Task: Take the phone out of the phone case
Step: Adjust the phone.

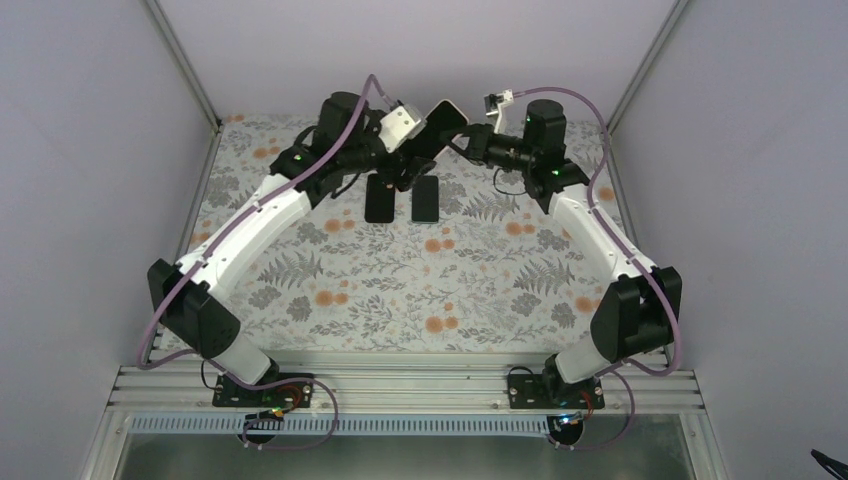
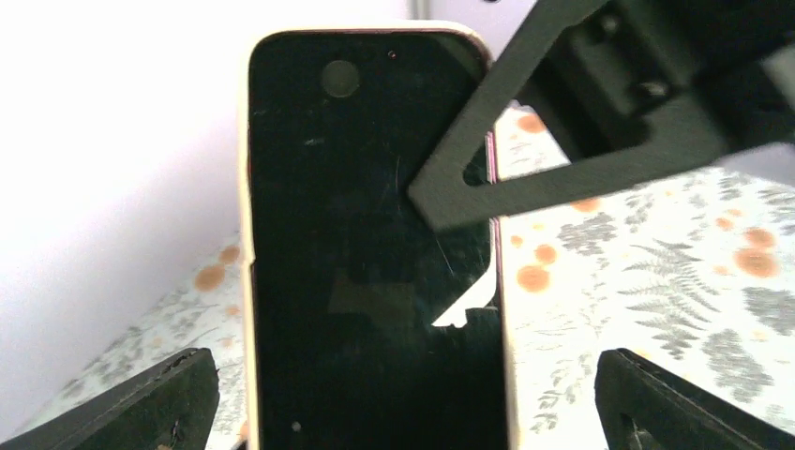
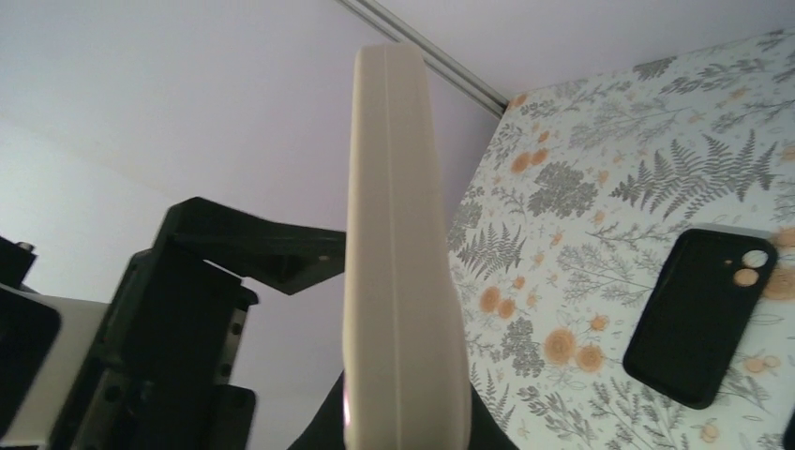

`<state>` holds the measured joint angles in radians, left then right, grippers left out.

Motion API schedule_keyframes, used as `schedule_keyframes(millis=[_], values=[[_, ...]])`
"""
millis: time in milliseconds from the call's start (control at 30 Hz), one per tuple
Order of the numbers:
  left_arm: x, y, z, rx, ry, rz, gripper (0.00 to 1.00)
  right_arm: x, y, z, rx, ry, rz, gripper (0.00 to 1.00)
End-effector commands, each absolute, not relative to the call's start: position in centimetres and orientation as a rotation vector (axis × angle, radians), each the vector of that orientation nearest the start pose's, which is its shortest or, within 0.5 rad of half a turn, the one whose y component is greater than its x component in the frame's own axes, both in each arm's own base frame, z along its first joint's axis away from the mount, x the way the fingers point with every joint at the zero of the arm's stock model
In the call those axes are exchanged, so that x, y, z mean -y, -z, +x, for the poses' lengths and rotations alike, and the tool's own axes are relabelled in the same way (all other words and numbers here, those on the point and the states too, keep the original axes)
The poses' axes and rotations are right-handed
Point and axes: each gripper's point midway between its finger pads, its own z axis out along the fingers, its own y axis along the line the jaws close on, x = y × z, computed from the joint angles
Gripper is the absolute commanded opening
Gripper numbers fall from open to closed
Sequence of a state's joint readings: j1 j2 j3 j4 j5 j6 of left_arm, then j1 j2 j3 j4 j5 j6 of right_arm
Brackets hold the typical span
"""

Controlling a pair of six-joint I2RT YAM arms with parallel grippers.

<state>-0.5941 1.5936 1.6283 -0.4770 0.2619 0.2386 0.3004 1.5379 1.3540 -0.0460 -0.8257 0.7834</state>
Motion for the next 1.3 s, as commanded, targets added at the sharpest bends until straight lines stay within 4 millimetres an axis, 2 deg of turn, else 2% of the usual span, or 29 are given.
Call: schedule_keyframes(millis=[0,133,200,333,567,733,867,1033,1267], values=[[30.1,-36.8,33.5,-1.669,0.726,1.099,1.00,-24.1,-38.2,37.3,-1.844,-1.472,-0.370,0.04],[28.5,-36.6,29.9,-1.627,0.933,1.221,1.00,-23.9,-39.2,35.6,-1.788,-1.486,-0.546,0.04],[27.5,-36.4,29.1,-1.633,0.998,1.238,1.00,-24.0,-39.6,34.6,-1.758,-1.473,-0.626,0.04],[26.1,-37.4,27.6,-1.567,1.121,1.244,0.98,-24.1,-40.3,32.4,-1.698,-1.482,-0.771,0.04],[25.7,-37.5,25.1,-1.474,1.202,1.305,0.82,-23.9,-41.2,28.1,-1.591,-1.546,-0.980,0.04],[25.4,-36.3,22.7,-1.432,1.261,1.346,0.68,-23.6,-41.3,26.3,-1.551,-1.554,-1.036,0.04],[25.2,-35.4,22.3,-1.445,1.250,1.338,0.59,-23.4,-41.6,25.2,-1.513,-1.564,-1.069,0.04],[25.3,-34.7,23.4,-1.514,1.211,1.280,0.52,-23.4,-41.8,24.6,-1.498,-1.578,-1.090,0.04],[26.3,-35.1,23.7,-1.513,1.239,1.282,0.50,-23.5,-41.6,24.4,-1.499,-1.576,-1.090,0.04]])
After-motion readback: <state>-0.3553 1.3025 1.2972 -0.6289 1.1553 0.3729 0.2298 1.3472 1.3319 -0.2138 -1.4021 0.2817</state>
